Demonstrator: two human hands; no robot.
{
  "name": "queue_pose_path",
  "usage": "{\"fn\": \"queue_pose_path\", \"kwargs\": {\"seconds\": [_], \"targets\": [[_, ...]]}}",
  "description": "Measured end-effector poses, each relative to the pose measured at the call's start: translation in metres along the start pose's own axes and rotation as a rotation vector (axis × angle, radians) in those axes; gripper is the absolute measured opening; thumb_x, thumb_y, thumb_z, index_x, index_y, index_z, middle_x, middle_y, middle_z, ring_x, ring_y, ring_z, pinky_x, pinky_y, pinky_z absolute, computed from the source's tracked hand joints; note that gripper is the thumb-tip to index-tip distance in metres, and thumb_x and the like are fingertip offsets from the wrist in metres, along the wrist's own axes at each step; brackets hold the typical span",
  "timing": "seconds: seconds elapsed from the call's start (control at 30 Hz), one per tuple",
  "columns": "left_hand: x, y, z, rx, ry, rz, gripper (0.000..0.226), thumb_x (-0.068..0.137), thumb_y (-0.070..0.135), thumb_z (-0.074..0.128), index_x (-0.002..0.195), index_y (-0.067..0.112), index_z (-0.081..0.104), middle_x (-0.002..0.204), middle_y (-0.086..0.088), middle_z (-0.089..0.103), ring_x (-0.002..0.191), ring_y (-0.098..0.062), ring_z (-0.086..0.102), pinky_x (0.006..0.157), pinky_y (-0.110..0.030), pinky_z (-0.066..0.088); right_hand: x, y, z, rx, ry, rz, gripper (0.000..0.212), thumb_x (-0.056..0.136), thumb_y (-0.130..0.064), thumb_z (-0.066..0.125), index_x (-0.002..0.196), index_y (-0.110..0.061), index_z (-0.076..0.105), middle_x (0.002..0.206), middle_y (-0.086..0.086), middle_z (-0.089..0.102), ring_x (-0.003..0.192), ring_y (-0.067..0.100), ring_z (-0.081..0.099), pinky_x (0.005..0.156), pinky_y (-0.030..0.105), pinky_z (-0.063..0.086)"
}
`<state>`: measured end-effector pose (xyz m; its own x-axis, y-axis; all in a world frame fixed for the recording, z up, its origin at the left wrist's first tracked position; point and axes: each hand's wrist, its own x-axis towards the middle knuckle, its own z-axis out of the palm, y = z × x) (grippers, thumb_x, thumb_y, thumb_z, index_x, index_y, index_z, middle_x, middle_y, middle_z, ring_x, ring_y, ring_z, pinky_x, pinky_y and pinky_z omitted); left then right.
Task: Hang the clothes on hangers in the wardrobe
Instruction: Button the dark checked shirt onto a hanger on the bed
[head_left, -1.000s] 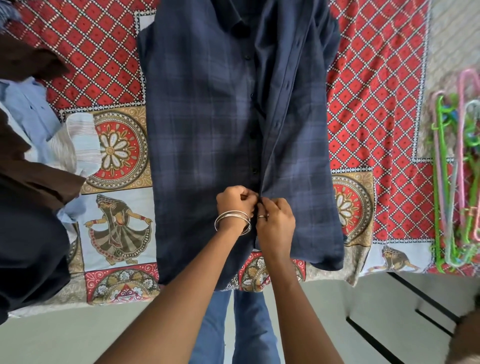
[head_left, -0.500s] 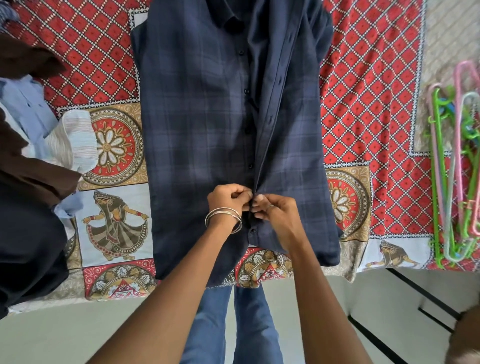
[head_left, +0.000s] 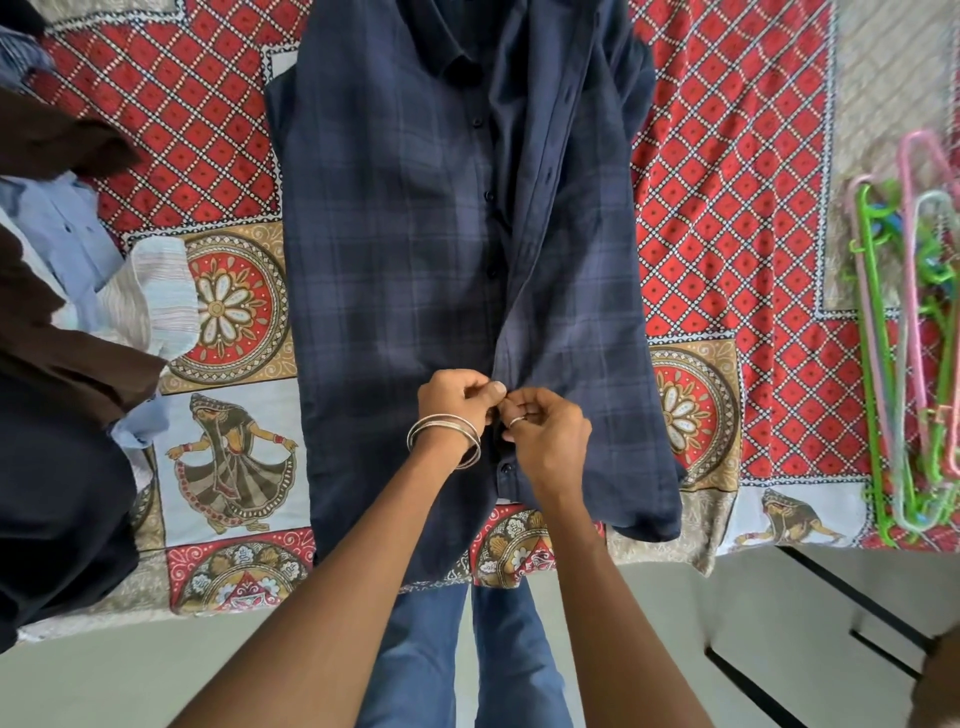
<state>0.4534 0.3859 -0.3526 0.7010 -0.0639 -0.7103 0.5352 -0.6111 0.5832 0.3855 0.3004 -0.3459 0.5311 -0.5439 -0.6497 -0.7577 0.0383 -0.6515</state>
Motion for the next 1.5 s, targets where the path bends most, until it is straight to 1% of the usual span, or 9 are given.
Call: {"fn": "queue_pose_path", "kwargs": {"seconds": [0.1,0.37,0.6,0.73,0.83,0.97,1.23,1.37,1.5], "targets": [[0.0,-0.004,0.002,0.012,0.028,0.011,0.012,0.083,0.014,0.071,0.076,0.004,0.072,0.064,-0.011,0.068,0.042,-0.002,0.055,0.05,-0.012,0.047,0.001,-0.001,-0.007,0.086,-0.072,0.048,0.008,0.088,-0.007,0.068,0.082,-0.012,0.072,0.072,0.004,0.071,0.068,0.019,0.07,0.064,0.031,0.06],[-0.005,0.0,0.007,-0.169,0.024,-0.088,0.013,0.085,0.015,0.07,0.087,0.003,0.074,0.075,-0.01,0.07,0.068,-0.025,0.07,0.065,-0.033,0.06,0.013,-0.001,-0.016,0.006,-0.217,0.01,0.024,0.091,-0.002,0.052,0.075,-0.016,0.063,0.065,0.0,0.062,0.064,0.016,0.06,0.067,0.041,0.058],[-0.006,0.002,0.0,-0.168,-0.025,-0.127,0.014,0.084,0.025,0.072,0.081,0.011,0.075,0.08,-0.007,0.073,0.07,-0.021,0.071,0.071,-0.032,0.06,0.006,-0.004,-0.005,-0.172,-0.126,-0.107,0.009,0.093,-0.011,0.054,0.087,-0.013,0.061,0.076,-0.004,0.063,0.077,0.023,0.066,0.076,0.04,0.056],[-0.007,0.007,-0.003,-0.147,-0.035,-0.121,0.016,0.083,0.023,0.073,0.085,0.007,0.075,0.076,-0.005,0.072,0.064,-0.017,0.071,0.063,-0.025,0.059,0.003,-0.002,-0.005,-0.135,-0.089,-0.116,0.009,0.091,-0.006,0.057,0.086,-0.013,0.057,0.075,-0.004,0.061,0.073,0.024,0.065,0.07,0.037,0.057],[-0.008,0.01,-0.001,-0.159,-0.031,-0.127,0.014,0.081,0.02,0.075,0.085,0.006,0.074,0.073,-0.003,0.071,0.059,-0.015,0.069,0.054,-0.018,0.055,0.001,-0.002,-0.008,-0.067,-0.054,-0.108,0.01,0.09,-0.002,0.06,0.091,-0.011,0.059,0.075,-0.003,0.06,0.07,0.019,0.064,0.057,0.024,0.057],[-0.007,0.008,0.002,-0.165,0.022,-0.138,0.016,0.082,0.017,0.074,0.086,0.002,0.074,0.077,-0.009,0.072,0.063,-0.021,0.07,0.053,-0.02,0.056,-0.001,-0.002,-0.009,0.035,-0.047,-0.089,0.011,0.09,-0.001,0.062,0.093,-0.011,0.065,0.077,0.001,0.067,0.066,0.013,0.068,0.056,0.019,0.056],[-0.003,0.008,0.008,-0.165,0.068,-0.102,0.024,0.084,0.007,0.07,0.107,0.0,0.067,0.077,-0.007,0.068,0.053,-0.012,0.063,0.052,-0.017,0.055,0.003,-0.002,-0.014,0.186,-0.109,0.014,0.008,0.085,-0.008,0.072,0.092,-0.005,0.075,0.079,0.009,0.074,0.072,0.018,0.073,0.065,0.029,0.06],[-0.003,0.008,0.009,-0.228,0.007,-0.157,0.026,0.089,0.005,0.063,0.114,0.0,0.063,0.075,-0.005,0.065,0.053,-0.01,0.058,0.05,-0.017,0.051,0.006,-0.006,-0.014,0.305,-0.143,0.124,0.009,0.087,-0.003,0.065,0.084,-0.004,0.073,0.083,0.014,0.073,0.078,0.025,0.071,0.068,0.031,0.058],[-0.006,0.008,0.006,-0.298,-0.094,-0.177,0.024,0.093,0.004,0.055,0.117,0.006,0.058,0.069,0.0,0.059,0.055,-0.007,0.054,0.056,-0.022,0.049,0.01,-0.015,-0.014,0.24,-0.218,0.237,0.022,0.085,0.003,0.054,0.074,-0.011,0.068,0.073,0.003,0.065,0.075,0.018,0.06,0.068,0.029,0.05]]}}
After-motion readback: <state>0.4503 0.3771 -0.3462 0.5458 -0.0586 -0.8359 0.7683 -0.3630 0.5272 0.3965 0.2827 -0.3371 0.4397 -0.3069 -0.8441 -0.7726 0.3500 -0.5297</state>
